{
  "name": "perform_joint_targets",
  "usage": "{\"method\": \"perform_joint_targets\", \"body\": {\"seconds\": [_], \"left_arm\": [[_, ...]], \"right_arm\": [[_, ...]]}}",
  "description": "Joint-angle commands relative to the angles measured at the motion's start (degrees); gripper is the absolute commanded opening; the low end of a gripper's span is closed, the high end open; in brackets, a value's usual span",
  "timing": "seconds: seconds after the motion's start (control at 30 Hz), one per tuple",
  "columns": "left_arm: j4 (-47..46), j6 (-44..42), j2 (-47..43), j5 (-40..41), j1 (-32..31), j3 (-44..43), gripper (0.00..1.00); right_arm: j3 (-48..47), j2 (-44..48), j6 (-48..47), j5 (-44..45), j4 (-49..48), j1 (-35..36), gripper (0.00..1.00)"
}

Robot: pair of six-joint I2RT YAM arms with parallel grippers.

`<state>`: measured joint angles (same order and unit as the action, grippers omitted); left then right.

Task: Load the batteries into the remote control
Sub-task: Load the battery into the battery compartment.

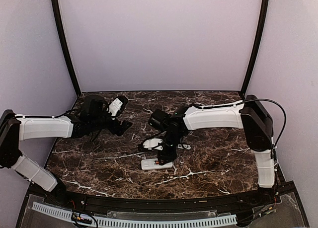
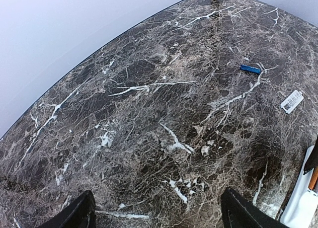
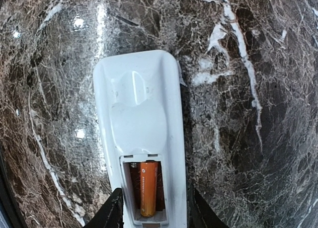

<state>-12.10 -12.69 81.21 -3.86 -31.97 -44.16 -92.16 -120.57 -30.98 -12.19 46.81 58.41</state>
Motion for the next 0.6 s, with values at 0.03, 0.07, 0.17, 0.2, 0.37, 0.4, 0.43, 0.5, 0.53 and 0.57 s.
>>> {"method": "perform_joint_targets", "body": {"seconds": [0.03,0.07,0.17,0.2,0.37,0.4,0.43,0.5,0.53,0.57], "left_arm": [[-0.2,0.4,-0.2,-0.8,0.5,0.6,0.86],[-0.3,0.3,-0.2,-0.8,0.5,0.6,0.87],[-0.2,0.3,-0.2,-0.9,0.5,0.6,0.86],[-0.2,0.2,-0.2,-1.0,0.5,0.6,0.87],[-0.3,0.2,-0.4,-1.2,0.6,0.7,0.86],[-0.3,0.1,-0.4,-1.2,0.6,0.7,0.86],[-0.3,0.2,-0.4,-1.2,0.6,0.7,0.87],[-0.3,0.1,-0.4,-1.3,0.6,0.7,0.86],[-0.3,0.0,-0.4,-1.4,0.6,0.7,0.86],[-0.3,0.0,-0.4,-1.4,0.6,0.7,0.86]], "right_arm": [[-1.1,-2.2,0.4,0.7,0.5,0.4,0.4],[-1.1,-2.5,0.2,1.1,0.5,0.5,0.4],[-1.6,-3.1,-0.1,1.3,1.0,0.3,0.38],[-1.9,-3.2,0.0,0.7,1.1,0.3,0.37],[-3.8,-2.3,-0.3,-2.8,2.6,0.2,0.41],[-4.2,-2.0,-0.3,-3.7,2.9,0.1,0.43],[-4.5,-1.7,-0.1,-4.5,3.0,-0.2,0.43],[-4.8,-0.9,0.3,-5.3,2.6,-0.6,0.44],[-4.8,-0.6,0.5,-5.4,2.2,-0.9,0.44],[-4.7,-0.5,0.7,-5.2,1.9,-1.2,0.44]]}}
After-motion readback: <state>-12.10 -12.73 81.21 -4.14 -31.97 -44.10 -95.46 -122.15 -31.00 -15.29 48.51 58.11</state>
